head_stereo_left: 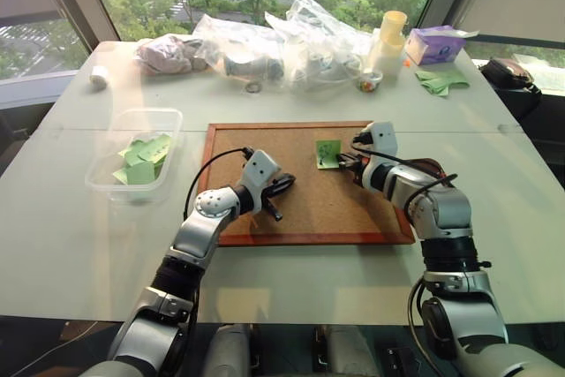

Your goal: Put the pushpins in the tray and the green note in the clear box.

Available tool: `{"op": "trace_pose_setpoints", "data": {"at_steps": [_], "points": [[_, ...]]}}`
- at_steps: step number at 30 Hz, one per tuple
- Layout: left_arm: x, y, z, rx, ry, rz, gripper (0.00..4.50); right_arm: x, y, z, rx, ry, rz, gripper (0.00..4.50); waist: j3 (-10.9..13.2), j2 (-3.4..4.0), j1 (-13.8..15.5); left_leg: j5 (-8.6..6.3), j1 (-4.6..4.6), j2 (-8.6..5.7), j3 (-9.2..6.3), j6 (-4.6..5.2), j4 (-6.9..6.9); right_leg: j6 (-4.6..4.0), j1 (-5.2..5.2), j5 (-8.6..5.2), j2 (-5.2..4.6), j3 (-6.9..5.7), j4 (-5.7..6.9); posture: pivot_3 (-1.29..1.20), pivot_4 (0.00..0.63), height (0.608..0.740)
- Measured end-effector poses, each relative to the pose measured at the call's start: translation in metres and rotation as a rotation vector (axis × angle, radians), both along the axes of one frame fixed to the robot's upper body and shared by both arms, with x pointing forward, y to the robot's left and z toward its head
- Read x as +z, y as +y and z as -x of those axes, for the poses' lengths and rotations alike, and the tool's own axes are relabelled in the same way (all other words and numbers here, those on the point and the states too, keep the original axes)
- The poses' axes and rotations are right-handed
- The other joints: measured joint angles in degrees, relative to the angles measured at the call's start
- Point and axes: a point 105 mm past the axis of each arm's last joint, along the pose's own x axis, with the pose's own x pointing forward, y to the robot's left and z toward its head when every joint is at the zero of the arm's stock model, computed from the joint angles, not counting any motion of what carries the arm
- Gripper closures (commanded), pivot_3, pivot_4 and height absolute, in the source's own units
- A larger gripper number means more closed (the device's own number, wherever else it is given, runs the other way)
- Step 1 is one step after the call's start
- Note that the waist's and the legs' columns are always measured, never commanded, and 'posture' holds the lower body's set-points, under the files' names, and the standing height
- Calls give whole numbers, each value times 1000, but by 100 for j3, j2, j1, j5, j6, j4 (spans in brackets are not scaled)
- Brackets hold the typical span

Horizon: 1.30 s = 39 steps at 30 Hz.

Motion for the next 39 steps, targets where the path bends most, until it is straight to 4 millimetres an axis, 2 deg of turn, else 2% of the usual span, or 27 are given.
{"op": "trace_pose_setpoints", "data": {"at_steps": [7, 10, 16, 25, 32, 39], "points": [[0, 0, 0, 2, 0, 1, 4500, 15, -2, -2, 41, -146, 140, 2717, 0, 0, -4, 0, 0, 0, 0, 0, 0, 0, 0, 0, 0, 0, 0, 0, 150, 740], [0, 1, 0, 7, -1, 1, 4500, 18, 5, 2, 95, -214, 193, 2717, 0, 0, -4, 0, 1, 0, 1, 0, 0, 0, 0, 0, 0, 0, 0, 0, 150, 740], [0, 1, 1, 7, -2, 1, 4500, 20, 23, 7, 185, -261, 189, 2717, 0, 0, -3, 0, 1, 0, 1, 0, 0, 0, 1, 0, 1, 0, 0, 0, 150, 740], [-1, 2, 2, 13, -5, 1, 4500, -3, 16, 1, 175, -188, 177, 2717, 0, 0, -6, 0, 3, 0, 1, 0, 0, 0, 1, 0, 1, 0, 0, 0, 150, 740], [-1, 2, 2, 17, -9, -2, 4500, -10, 5, -1, 153, -164, 183, 2717, 0, 0, -9, 0, 3, 1, 1, -1, -1, 0, 1, 0, 1, 0, 0, 0, 150, 740], [-1, 2, 2, 17, -10, -2, 4500, -13, 4, -2, 151, -153, 181, 2717, 0, 0, -9, 0, 3, 1, 1, -1, -1, 0, 1, 0, 1, 0, 0, 0, 150, 740]]}}
